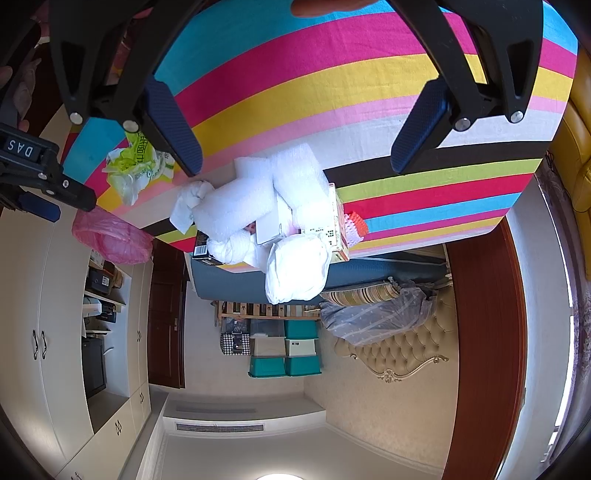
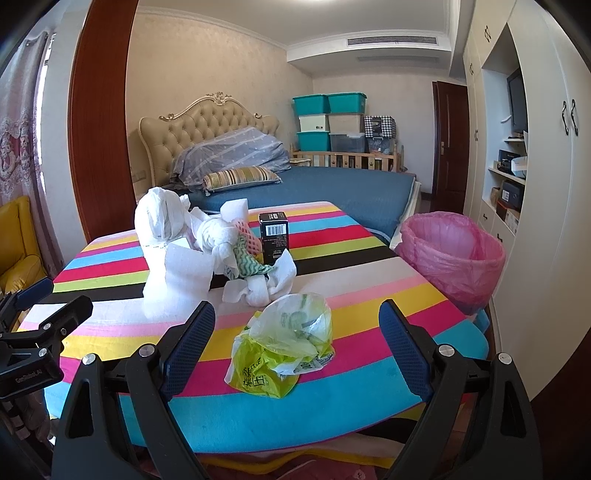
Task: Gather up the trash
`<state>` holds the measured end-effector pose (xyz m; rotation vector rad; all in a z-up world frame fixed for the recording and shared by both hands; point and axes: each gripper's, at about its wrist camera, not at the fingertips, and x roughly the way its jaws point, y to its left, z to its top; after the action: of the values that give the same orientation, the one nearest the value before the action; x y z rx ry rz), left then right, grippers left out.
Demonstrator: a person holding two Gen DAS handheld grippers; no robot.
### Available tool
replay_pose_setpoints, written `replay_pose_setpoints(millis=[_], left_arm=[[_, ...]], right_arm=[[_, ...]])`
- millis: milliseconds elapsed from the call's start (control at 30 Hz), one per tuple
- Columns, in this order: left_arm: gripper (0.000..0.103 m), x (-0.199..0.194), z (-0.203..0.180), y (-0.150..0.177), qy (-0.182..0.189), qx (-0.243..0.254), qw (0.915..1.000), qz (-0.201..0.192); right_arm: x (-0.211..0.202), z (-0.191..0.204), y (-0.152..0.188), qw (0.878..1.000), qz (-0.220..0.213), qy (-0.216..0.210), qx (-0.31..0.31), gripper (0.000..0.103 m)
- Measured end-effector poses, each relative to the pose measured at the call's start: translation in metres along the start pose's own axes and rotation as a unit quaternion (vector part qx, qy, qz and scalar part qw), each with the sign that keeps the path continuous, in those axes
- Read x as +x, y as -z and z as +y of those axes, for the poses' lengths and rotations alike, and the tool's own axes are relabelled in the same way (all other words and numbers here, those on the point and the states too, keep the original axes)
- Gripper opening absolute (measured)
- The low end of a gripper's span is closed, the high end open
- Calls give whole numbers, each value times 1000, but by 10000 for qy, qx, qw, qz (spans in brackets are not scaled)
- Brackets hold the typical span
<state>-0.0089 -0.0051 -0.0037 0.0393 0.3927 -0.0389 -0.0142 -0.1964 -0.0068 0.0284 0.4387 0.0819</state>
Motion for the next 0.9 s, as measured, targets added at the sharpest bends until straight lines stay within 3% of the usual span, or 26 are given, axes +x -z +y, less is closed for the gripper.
replay_pose_setpoints(millis=[400,900], left_arm=[[99,0,0,4,3,-17,10000,55],[99,10,6,8,-17,-91,9994,334]], right_arm=[[2,0,1,10000,31,-9,4,85],[22,-1,5,9992,398,-70,5,85]])
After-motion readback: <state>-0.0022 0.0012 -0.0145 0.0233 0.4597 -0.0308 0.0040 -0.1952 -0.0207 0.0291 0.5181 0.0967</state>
